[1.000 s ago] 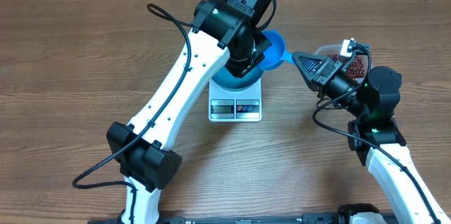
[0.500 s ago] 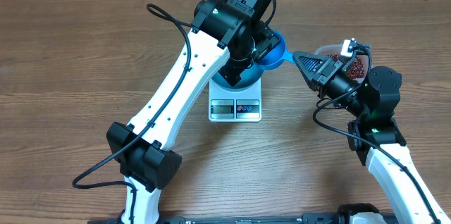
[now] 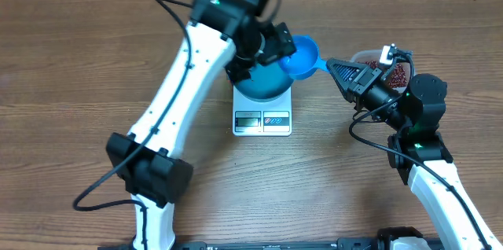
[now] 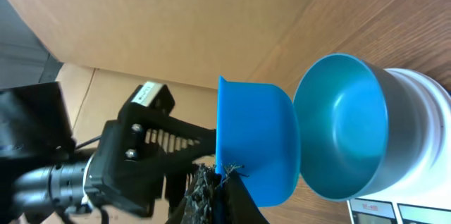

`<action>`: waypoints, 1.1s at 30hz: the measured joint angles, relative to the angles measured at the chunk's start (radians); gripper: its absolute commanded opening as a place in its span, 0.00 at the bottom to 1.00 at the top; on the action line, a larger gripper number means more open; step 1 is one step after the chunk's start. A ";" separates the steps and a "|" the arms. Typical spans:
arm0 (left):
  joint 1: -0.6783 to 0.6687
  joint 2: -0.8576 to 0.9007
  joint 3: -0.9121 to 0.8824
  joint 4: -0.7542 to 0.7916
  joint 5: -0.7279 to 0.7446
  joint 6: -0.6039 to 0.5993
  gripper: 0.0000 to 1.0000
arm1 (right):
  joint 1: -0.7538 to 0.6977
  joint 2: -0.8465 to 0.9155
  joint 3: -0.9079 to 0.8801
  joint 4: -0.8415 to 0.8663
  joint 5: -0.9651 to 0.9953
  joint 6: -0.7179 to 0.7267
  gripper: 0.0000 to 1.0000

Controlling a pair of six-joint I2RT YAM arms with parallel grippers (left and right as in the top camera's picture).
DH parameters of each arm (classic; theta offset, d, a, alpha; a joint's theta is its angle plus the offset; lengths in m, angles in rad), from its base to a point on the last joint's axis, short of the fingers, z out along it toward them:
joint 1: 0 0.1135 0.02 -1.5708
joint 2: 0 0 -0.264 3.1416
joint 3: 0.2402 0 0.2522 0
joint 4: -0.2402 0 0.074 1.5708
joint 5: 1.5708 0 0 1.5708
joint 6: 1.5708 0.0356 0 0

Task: Scoop item into bowl and weigh 150g on scale
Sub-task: 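Open the left gripper to release the scoop to the right gripper, then withdraw the left gripper down beside the scale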

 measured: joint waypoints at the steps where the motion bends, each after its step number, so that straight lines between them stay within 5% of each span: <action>1: 0.021 0.000 0.001 0.000 0.026 0.046 0.99 | 0.000 0.000 0.000 -0.005 0.001 0.001 0.04; 9: 0.136 -0.003 0.029 -0.091 0.099 0.422 0.99 | 0.000 0.000 0.000 -0.031 0.005 -0.011 0.04; 17: 0.148 -0.094 0.033 -0.242 -0.166 0.714 0.99 | 0.000 0.000 0.000 -0.035 0.005 -0.031 0.04; 33: 0.137 -0.163 0.043 -0.251 -0.269 0.903 1.00 | 0.000 0.000 0.000 -0.035 0.005 -0.050 0.04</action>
